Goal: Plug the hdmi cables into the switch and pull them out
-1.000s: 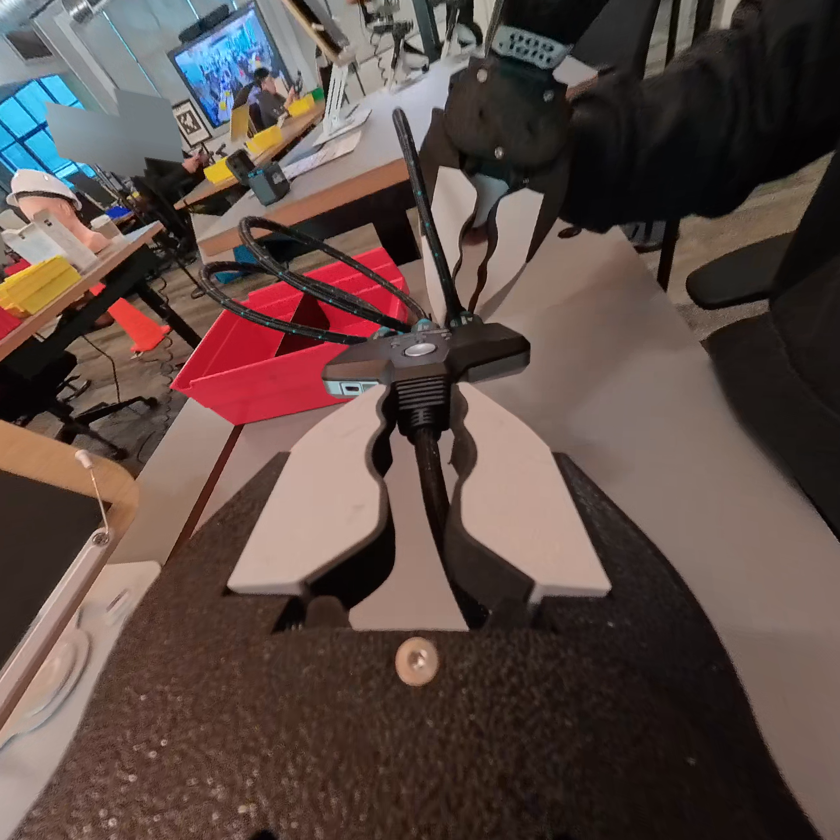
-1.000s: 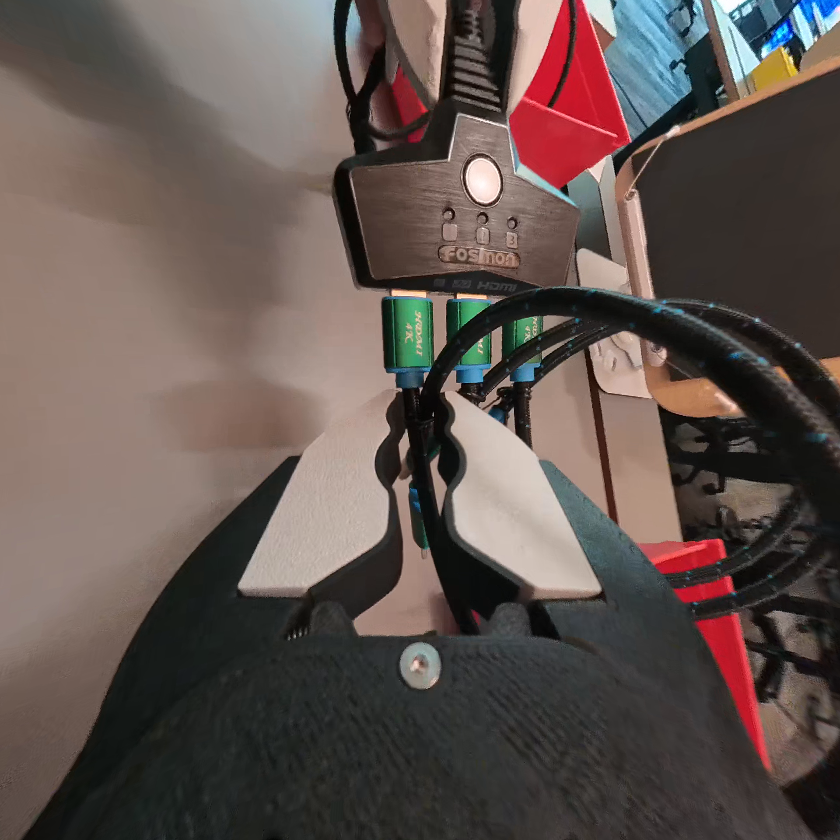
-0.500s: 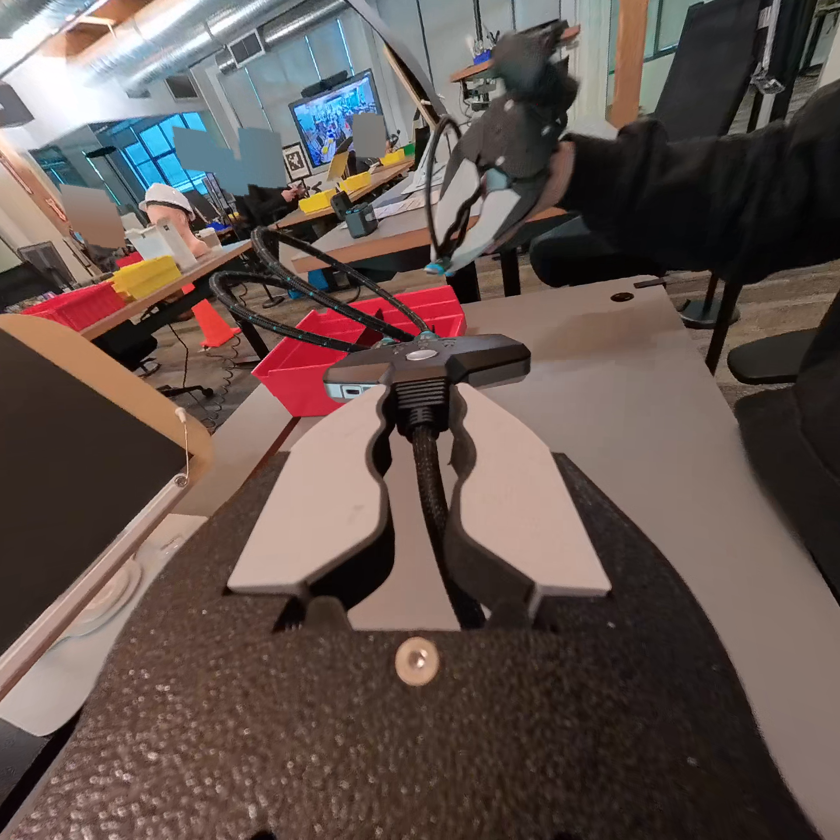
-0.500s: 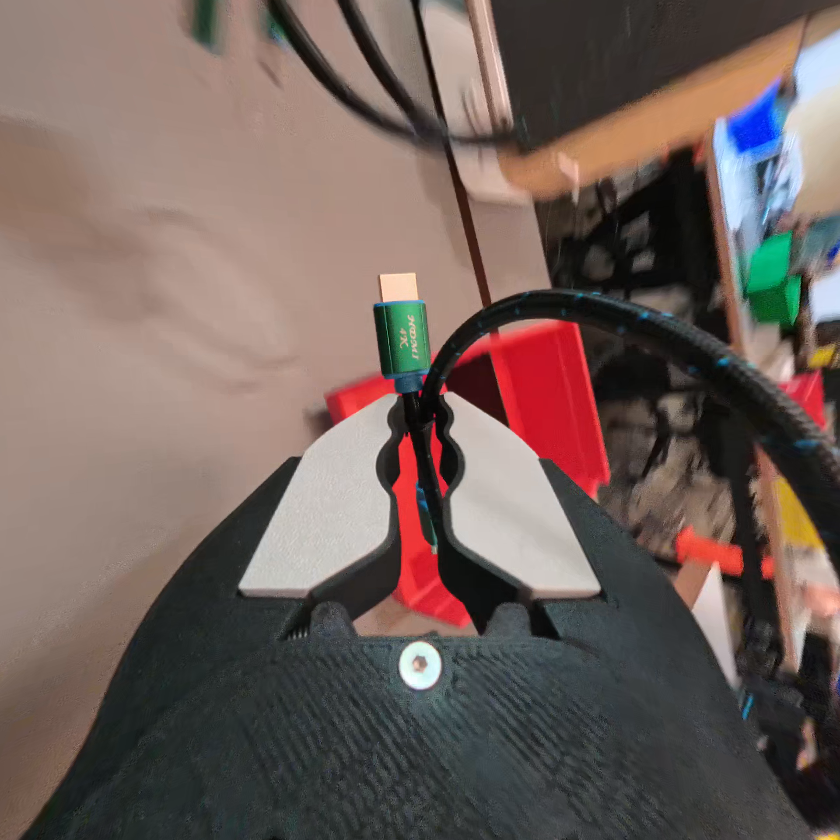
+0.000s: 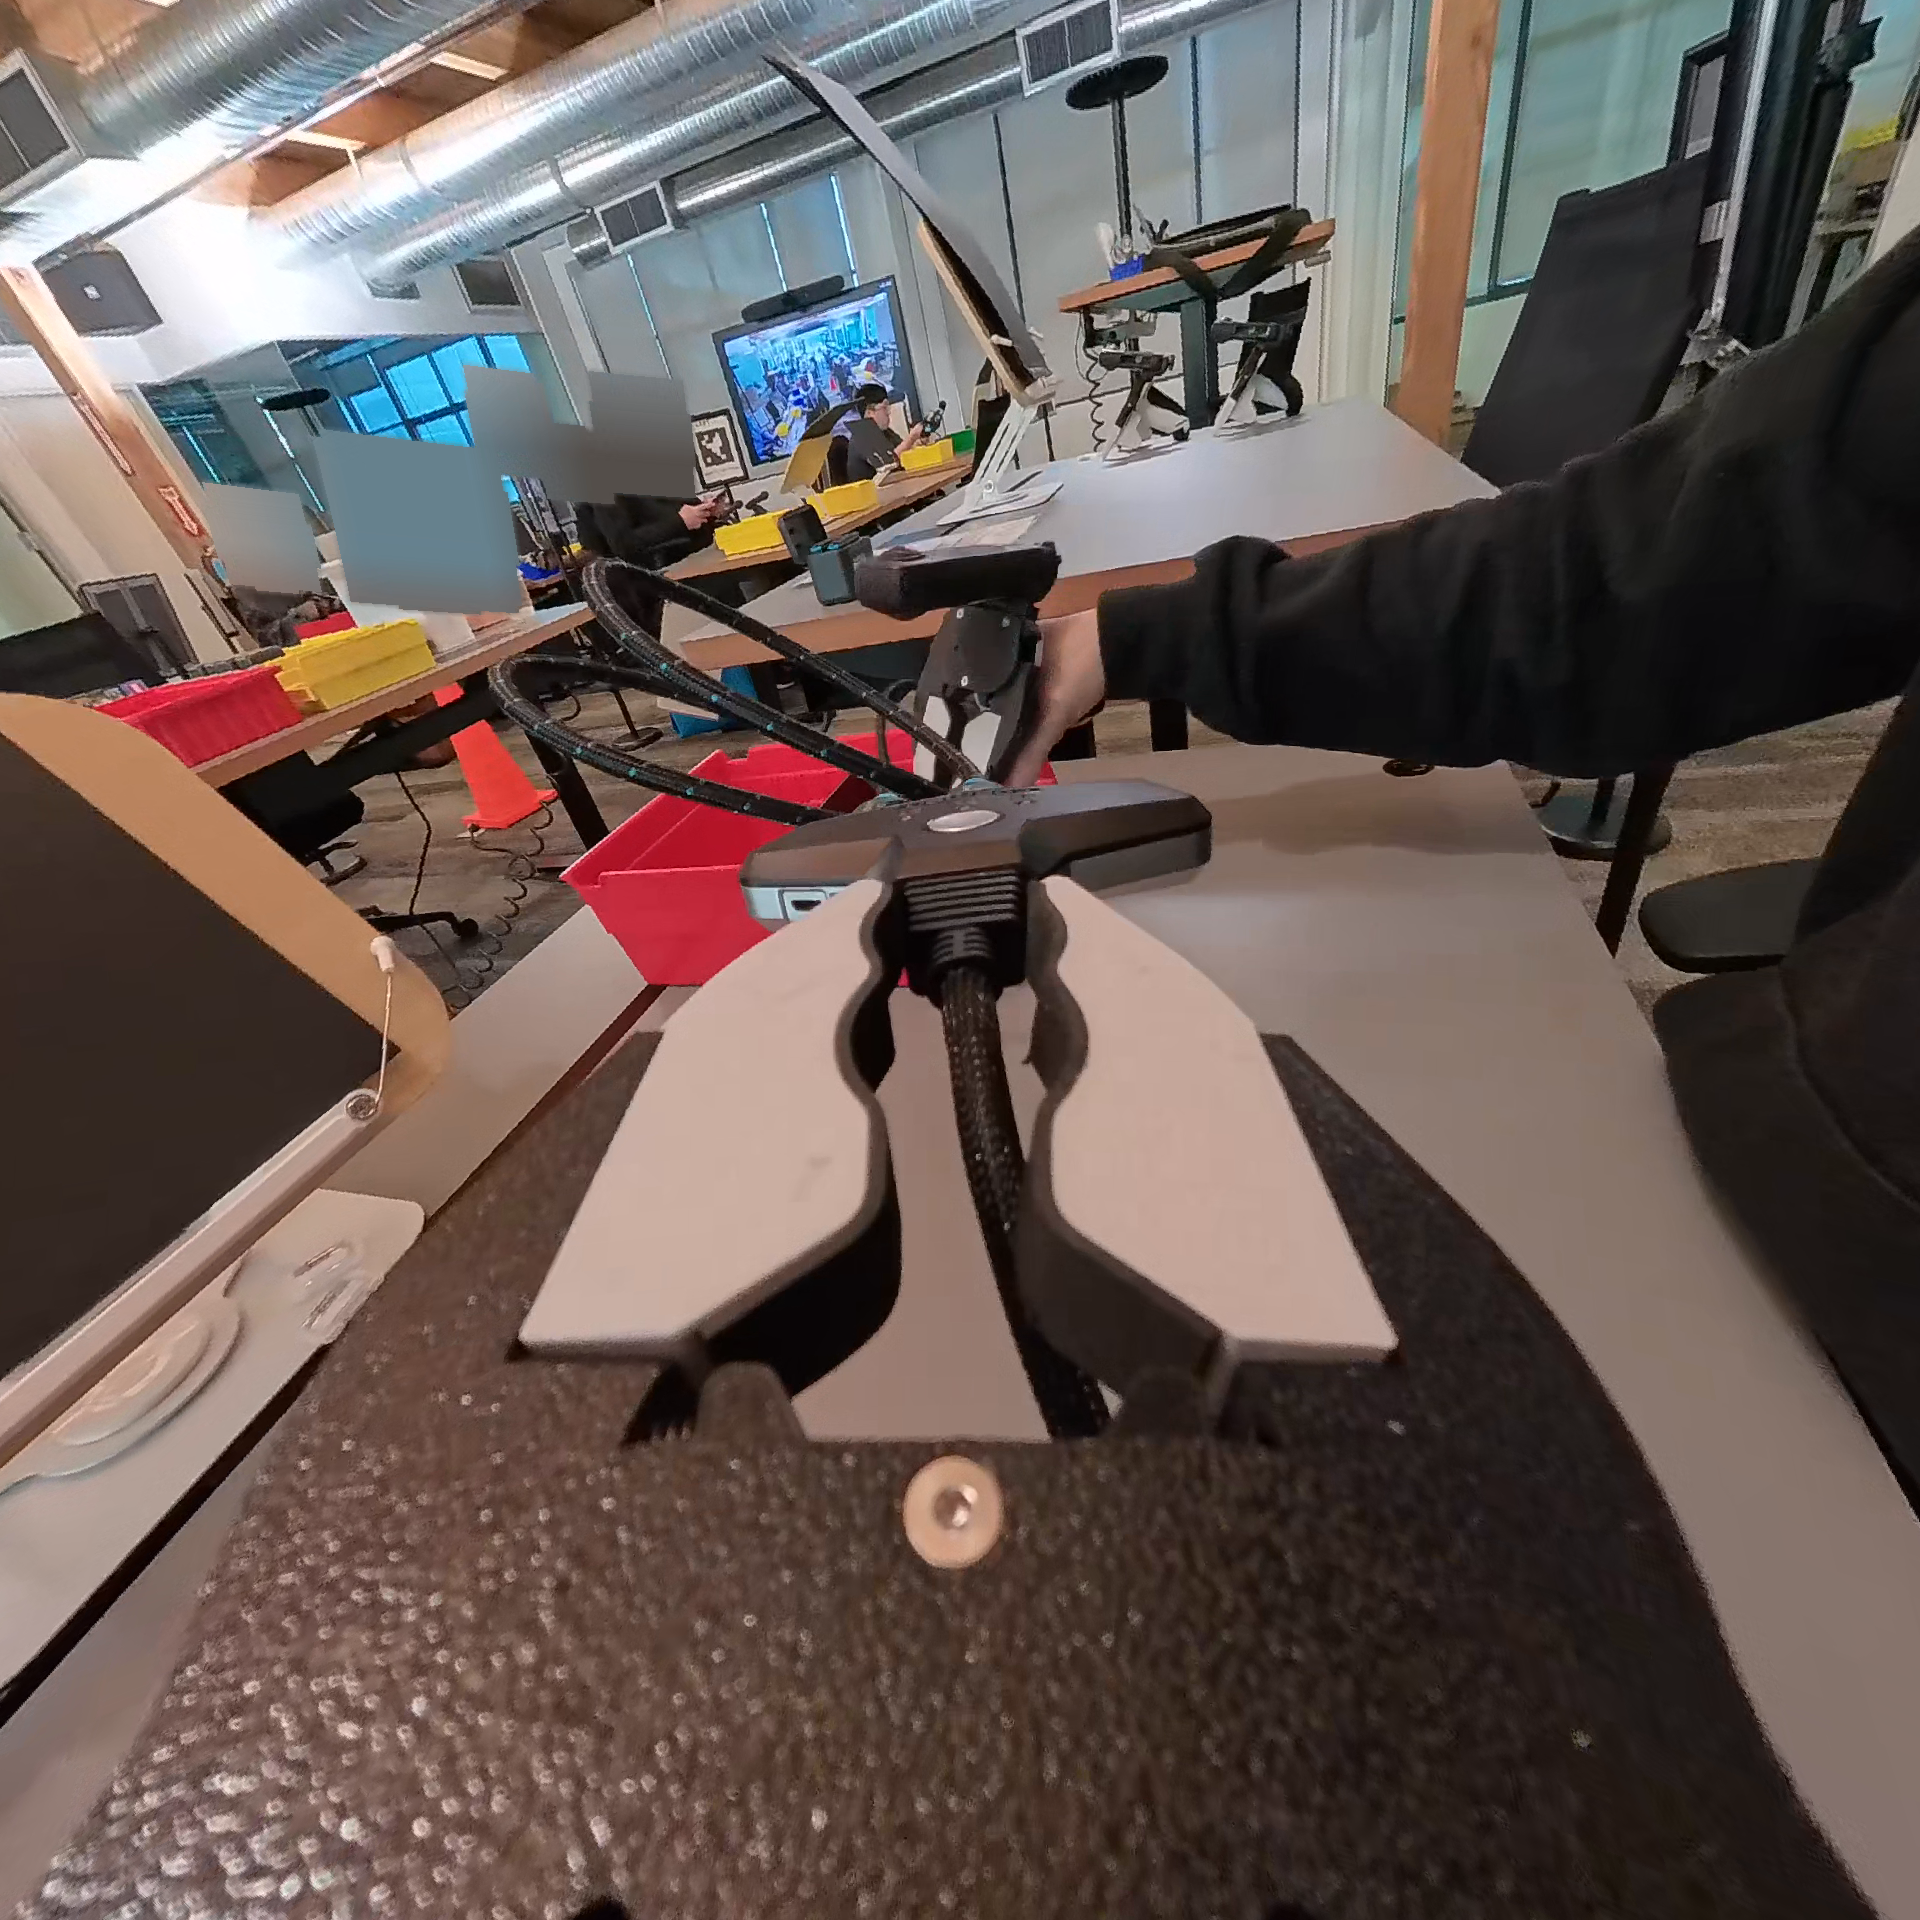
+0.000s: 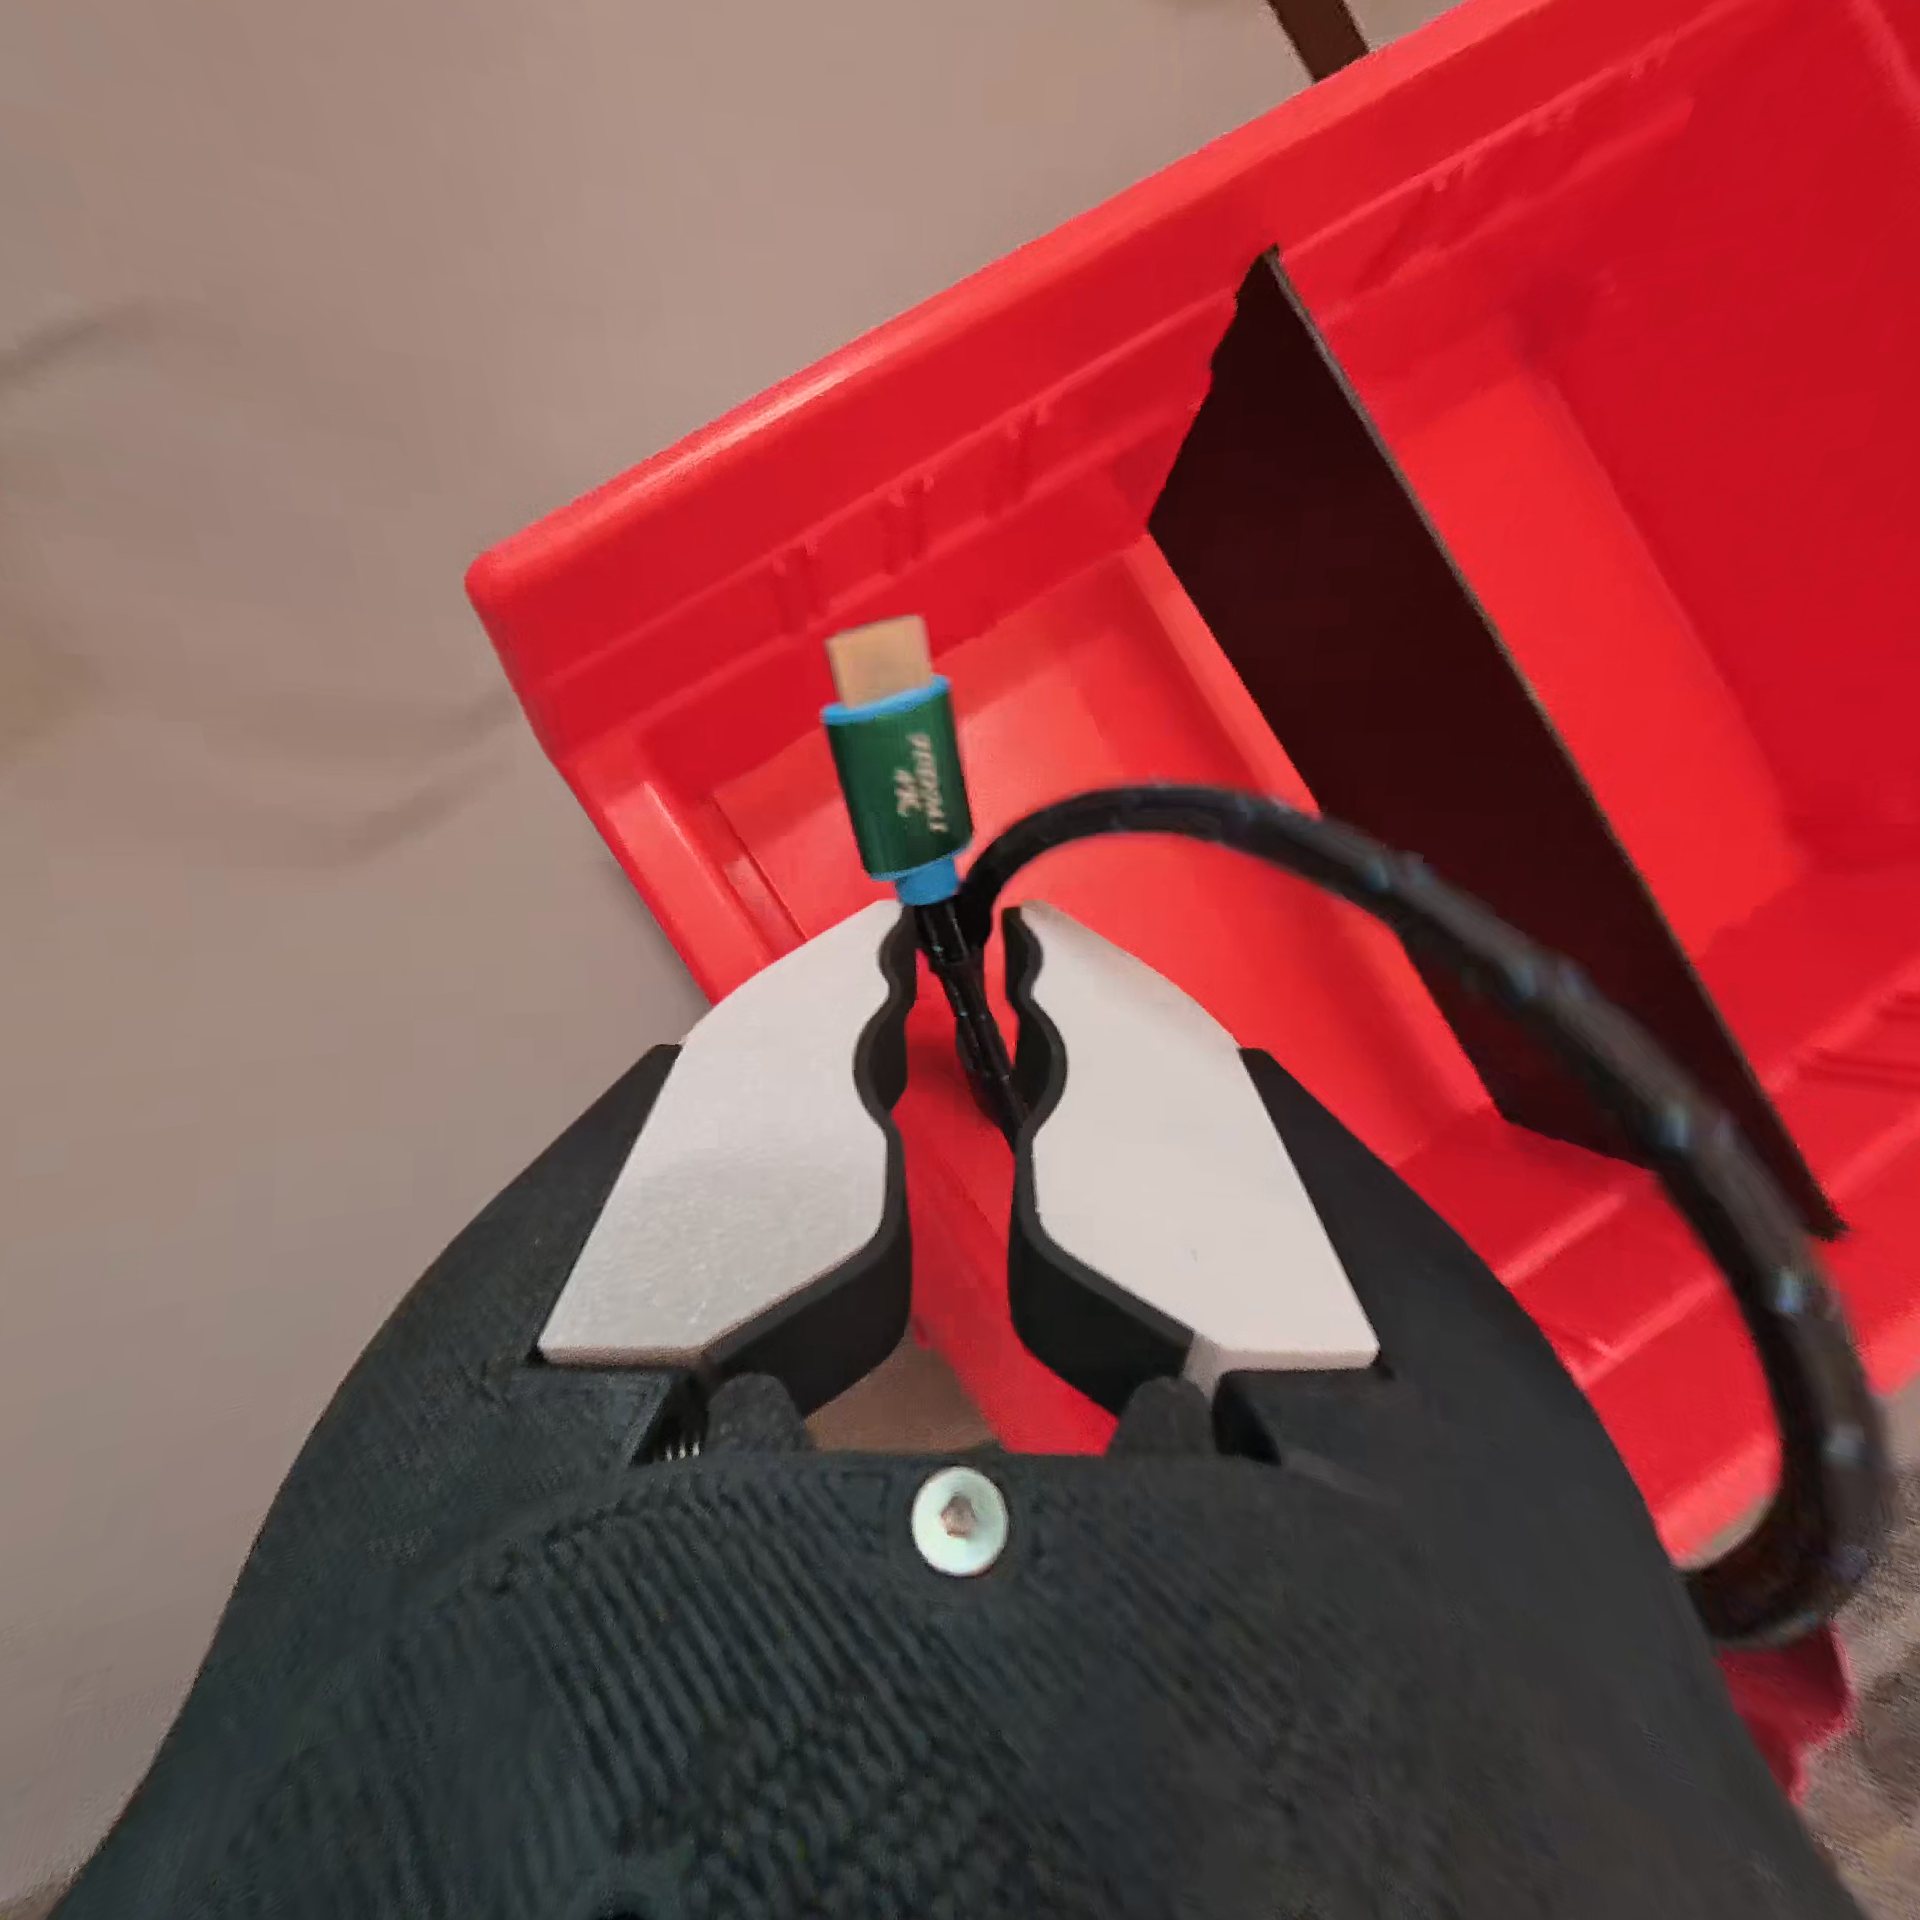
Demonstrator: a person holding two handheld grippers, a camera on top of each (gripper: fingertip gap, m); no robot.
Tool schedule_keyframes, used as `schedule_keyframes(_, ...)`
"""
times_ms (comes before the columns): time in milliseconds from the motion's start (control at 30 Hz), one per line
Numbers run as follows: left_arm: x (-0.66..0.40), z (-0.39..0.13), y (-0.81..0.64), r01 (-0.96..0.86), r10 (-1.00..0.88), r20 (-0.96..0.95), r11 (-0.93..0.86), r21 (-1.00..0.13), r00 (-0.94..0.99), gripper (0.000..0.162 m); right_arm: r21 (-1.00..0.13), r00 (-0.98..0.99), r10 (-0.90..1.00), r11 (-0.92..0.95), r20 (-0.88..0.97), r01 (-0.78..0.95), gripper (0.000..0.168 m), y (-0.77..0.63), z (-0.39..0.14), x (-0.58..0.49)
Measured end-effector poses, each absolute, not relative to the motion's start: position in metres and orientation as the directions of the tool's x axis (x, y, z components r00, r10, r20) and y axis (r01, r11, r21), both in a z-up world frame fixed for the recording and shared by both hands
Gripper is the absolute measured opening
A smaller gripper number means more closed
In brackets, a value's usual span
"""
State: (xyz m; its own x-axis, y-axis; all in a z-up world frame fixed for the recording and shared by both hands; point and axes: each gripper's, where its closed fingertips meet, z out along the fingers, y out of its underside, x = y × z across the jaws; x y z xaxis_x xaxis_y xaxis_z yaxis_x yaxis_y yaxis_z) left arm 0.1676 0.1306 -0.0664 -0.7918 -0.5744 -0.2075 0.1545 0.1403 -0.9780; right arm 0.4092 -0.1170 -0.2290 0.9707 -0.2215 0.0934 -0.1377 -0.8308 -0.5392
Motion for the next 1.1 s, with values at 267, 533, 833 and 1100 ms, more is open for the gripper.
schedule_keyframes(267,0.167,-0.069,0.137,0.162,-0.584,-0.206,0.128,-0.978,-0.785,0.022,-0.607,0.973,-0.197,-0.791,0.123,-0.083,0.058,-0.103,-0.189,0.378)
schedule_keyframes(533,0.165,-0.075,0.124,0.204,-0.515,-0.262,0.167,-0.965,-0.816,0.022,-0.805,0.909,0.208,-0.423,0.361,0.416,0.039,-0.005,-0.075,0.214)
schedule_keyframes(833,0.158,-0.075,0.112,0.229,-0.466,-0.272,0.147,-0.962,-0.842,0.022,-0.699,0.864,0.278,-0.508,0.420,0.503,0.031,0.027,-0.106,0.204)
schedule_keyframes(1100,0.154,-0.076,0.105,0.246,-0.433,-0.290,0.157,-0.957,-0.853,0.022,-0.703,0.867,0.271,-0.508,0.418,0.497,0.019,0.037,-0.112,0.201)
